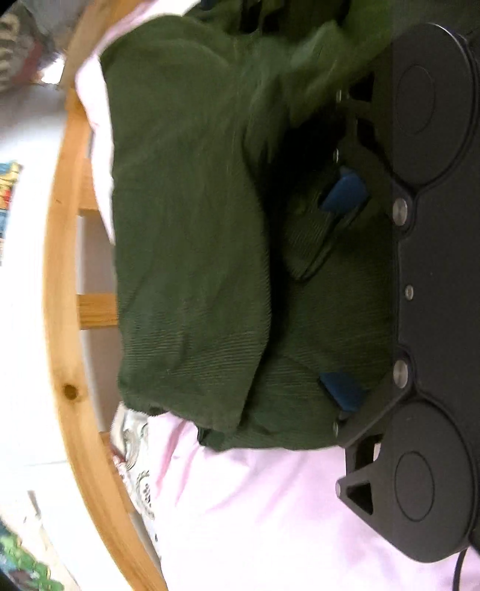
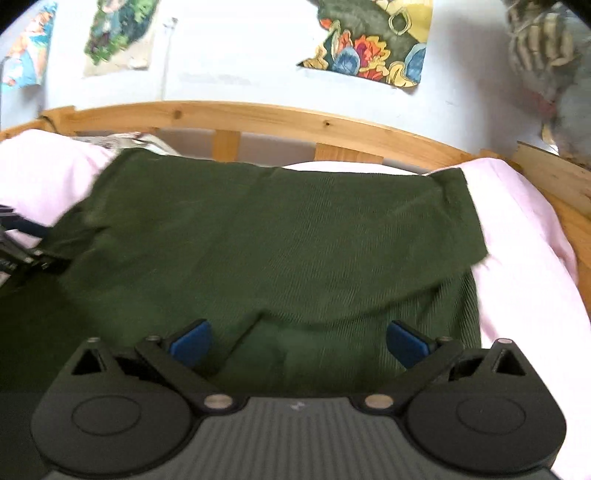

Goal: Fold large clothes

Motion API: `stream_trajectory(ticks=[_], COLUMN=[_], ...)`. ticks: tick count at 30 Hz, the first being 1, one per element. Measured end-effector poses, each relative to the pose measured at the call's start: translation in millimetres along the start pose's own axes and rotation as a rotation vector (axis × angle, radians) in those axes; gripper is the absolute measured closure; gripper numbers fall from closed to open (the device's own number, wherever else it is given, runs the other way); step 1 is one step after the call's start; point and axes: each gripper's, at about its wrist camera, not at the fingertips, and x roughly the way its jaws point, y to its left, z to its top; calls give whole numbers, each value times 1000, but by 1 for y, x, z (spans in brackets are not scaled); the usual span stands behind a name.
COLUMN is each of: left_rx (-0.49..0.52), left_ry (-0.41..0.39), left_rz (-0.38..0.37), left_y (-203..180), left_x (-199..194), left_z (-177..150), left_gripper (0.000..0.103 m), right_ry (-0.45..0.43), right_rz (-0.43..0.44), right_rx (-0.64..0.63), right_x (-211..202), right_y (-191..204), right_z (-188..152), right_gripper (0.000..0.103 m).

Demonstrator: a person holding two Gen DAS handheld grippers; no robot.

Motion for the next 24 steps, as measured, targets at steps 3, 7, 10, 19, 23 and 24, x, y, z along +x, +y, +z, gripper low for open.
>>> stream_trajectory(ticks=[3, 7, 10, 19, 23, 24], left_rx=[11, 82, 162, 285, 246, 252], left_ry=[-64, -82, -40, 69, 89, 91], left_rz=[-36, -148, -248, -380, -415, -428], left_y=[-9, -33, -53, -83, -83, -84], left_x=[-31, -68, -85, -93, -97, -98], left_z=[-15, -35, -54, -81, -82, -83], left_gripper=[1, 1, 1, 1, 1, 1], right_ry=[46, 91, 190, 220, 133, 119], right_rz=[44, 104, 232, 228, 160, 151], right_rx=[5, -32, -127, -225, -177, -131], right_x=[-34, -66, -72, -48, -50, -51], right_y=[23, 55, 72, 98, 85, 77], right_z=[-25, -64, -81, -90, -88, -85], right_gripper=[0, 0, 0, 0, 0, 0])
